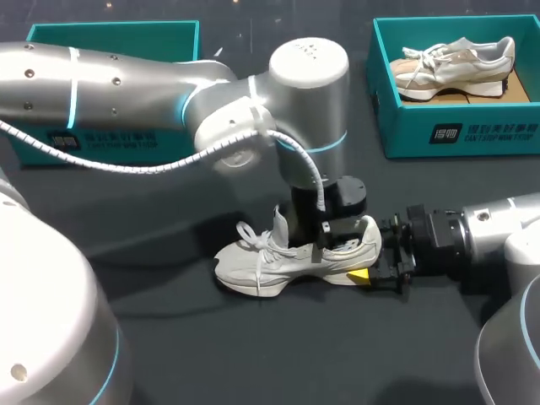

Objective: Take the shoe out of the shoebox, open the shoe tongue, remove and reinsert the insole, then place the shoe into the shoebox

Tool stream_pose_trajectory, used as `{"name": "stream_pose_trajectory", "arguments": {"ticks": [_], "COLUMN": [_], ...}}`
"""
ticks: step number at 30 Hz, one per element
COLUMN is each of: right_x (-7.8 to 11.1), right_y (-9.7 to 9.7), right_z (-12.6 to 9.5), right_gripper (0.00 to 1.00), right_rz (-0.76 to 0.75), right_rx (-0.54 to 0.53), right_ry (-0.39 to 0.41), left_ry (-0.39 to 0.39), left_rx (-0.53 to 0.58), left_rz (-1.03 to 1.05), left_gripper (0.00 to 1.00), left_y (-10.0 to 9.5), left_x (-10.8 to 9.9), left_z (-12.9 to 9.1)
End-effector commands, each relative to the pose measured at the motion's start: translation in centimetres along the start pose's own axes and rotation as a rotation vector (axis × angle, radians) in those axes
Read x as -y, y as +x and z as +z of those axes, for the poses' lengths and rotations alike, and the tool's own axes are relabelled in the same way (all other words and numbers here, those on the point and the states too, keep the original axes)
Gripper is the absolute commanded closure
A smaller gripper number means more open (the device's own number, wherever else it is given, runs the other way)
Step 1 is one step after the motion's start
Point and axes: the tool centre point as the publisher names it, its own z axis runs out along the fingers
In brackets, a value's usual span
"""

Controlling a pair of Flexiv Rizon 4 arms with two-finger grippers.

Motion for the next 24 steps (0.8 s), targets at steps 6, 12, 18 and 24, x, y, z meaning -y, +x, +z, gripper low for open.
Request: {"name": "stream_pose_trajectory", "arguments": {"ticks": [6,12,18,24], "right_x": [0.1,0.1,0.1,0.1], "right_y": [0.2,0.2,0.2,0.2], "right_z": [0.1,0.1,0.1,0.1], "right_gripper": [1.00,1.00,1.00,1.00], "right_rz": [0.000,0.000,0.000,0.000], "right_rx": [-0.001,-0.001,-0.001,-0.001], "right_ry": [0.004,0.004,0.004,0.004], "left_ry": [0.142,0.199,0.269,0.338], "left_rx": [-0.089,-0.129,-0.153,-0.159], "left_rz": [-0.001,0.011,0.017,0.037], "left_gripper": [1.00,1.00,1.00,1.00], "left_y": [-0.5,-0.1,0.3,0.8], "left_x": [-1.9,-2.4,-2.6,-2.4], "left_z": [-2.2,-3.1,-4.3,-5.8]}}
